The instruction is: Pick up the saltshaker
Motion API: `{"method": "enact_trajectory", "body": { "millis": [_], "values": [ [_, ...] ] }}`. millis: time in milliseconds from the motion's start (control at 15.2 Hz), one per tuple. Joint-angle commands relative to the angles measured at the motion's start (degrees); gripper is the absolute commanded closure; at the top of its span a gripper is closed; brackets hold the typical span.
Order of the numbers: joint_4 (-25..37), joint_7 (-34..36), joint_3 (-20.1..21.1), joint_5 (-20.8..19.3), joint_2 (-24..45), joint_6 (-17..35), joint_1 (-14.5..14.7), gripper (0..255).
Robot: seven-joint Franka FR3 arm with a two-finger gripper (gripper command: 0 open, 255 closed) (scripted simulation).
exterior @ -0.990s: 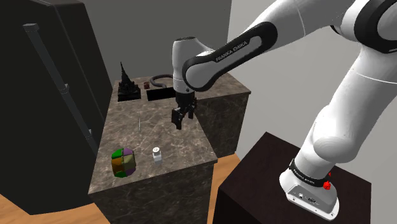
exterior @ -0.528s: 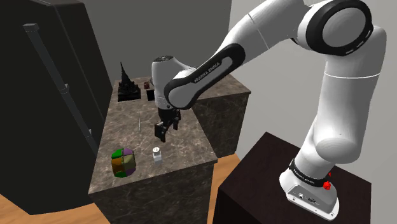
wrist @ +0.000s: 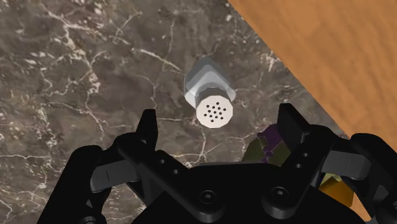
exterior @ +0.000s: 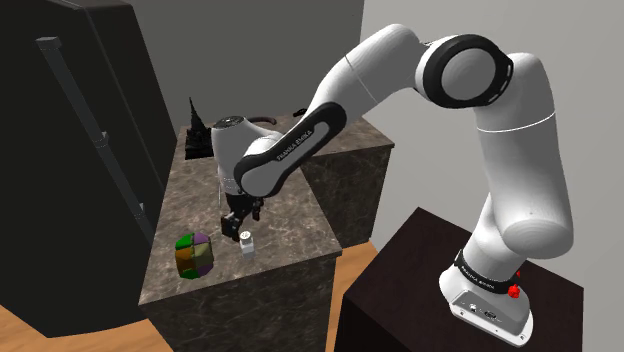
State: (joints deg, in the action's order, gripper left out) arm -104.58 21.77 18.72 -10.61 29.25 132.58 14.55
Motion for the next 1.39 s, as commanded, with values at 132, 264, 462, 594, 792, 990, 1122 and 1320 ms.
{"method": "enact_trajectory", "body": {
  "millis": [132,264,462,594,792,990,1122,1320],
  "values": [
    [0.1,0.6,-0.6,-0.9,2.3,2.1,0.6,0],
    [0.0,0.8,-0.9,-1.3,3.3,3.2,0.8,0],
    [0.1,0.9,-1.0,-1.5,3.7,3.5,0.9,255],
    [0.2,0.9,-1.0,-1.5,3.8,3.5,0.9,255],
    [0.2,0.9,-1.0,-1.5,3.8,3.5,0.9,255],
    [0.2,0.9,-1.0,-1.5,3.8,3.5,0.9,255],
    [0.0,0.8,-0.8,-1.3,3.1,3.0,0.7,255],
    [0.2,0.4,-0.4,-0.7,1.5,1.3,0.4,255]
  ]
}}
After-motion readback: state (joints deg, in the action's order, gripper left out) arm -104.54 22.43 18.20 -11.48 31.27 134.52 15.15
